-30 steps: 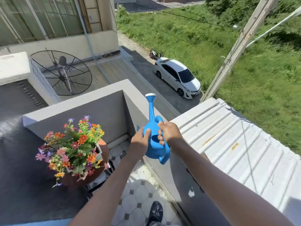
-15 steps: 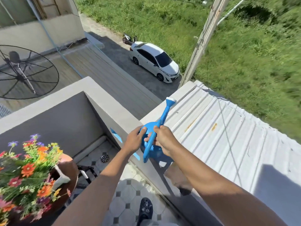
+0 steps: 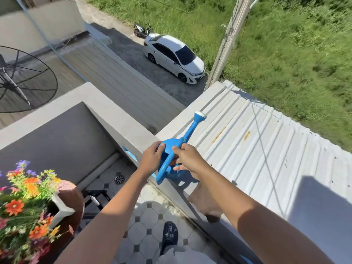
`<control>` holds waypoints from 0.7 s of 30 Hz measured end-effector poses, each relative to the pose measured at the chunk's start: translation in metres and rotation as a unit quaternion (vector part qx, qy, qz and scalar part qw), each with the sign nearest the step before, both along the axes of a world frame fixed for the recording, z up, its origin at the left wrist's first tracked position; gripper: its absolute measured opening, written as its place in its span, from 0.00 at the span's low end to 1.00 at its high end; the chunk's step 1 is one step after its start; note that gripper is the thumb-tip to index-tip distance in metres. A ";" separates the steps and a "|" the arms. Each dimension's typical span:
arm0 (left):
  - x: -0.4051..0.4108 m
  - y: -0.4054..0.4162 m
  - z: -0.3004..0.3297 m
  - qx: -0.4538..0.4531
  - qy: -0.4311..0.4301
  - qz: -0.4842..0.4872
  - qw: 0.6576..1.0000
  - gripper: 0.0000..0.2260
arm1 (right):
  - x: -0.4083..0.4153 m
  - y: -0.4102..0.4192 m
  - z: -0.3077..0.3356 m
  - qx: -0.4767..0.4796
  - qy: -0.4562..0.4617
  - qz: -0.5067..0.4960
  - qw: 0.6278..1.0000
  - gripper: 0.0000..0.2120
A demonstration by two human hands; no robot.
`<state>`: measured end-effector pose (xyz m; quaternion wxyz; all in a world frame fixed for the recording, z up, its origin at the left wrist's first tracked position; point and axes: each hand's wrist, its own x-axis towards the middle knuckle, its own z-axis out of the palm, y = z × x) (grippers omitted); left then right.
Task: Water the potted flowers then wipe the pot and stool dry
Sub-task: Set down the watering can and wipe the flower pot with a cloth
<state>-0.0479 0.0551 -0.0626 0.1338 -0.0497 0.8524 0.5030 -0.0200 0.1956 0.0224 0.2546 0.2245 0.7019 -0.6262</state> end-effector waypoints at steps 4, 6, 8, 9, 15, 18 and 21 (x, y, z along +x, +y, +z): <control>0.003 0.009 0.029 -0.047 0.077 0.058 0.994 0.17 | 0.001 0.022 0.010 0.091 0.037 0.031 0.995 0.10; 0.006 0.019 0.051 -0.052 0.137 0.063 0.987 0.17 | 0.004 0.038 0.013 0.115 0.066 -0.012 0.991 0.08; 0.015 0.035 0.074 -0.049 0.199 0.040 0.978 0.16 | 0.009 0.055 0.008 0.151 0.089 -0.058 0.983 0.07; 0.020 0.046 0.084 -0.043 0.226 0.020 0.973 0.15 | 0.014 0.063 0.003 0.166 0.098 -0.079 0.978 0.07; 0.058 0.113 0.066 -0.023 0.208 -0.134 0.969 0.11 | 0.064 0.107 -0.052 0.249 0.075 -0.134 0.956 0.07; 0.077 0.129 0.006 -0.118 0.062 -0.184 0.974 0.14 | 0.101 0.123 -0.083 0.274 0.034 -0.151 0.949 0.08; 0.097 0.135 -0.033 -0.225 -0.041 -0.209 0.951 0.21 | 0.128 0.128 -0.105 0.296 0.001 -0.148 0.944 0.09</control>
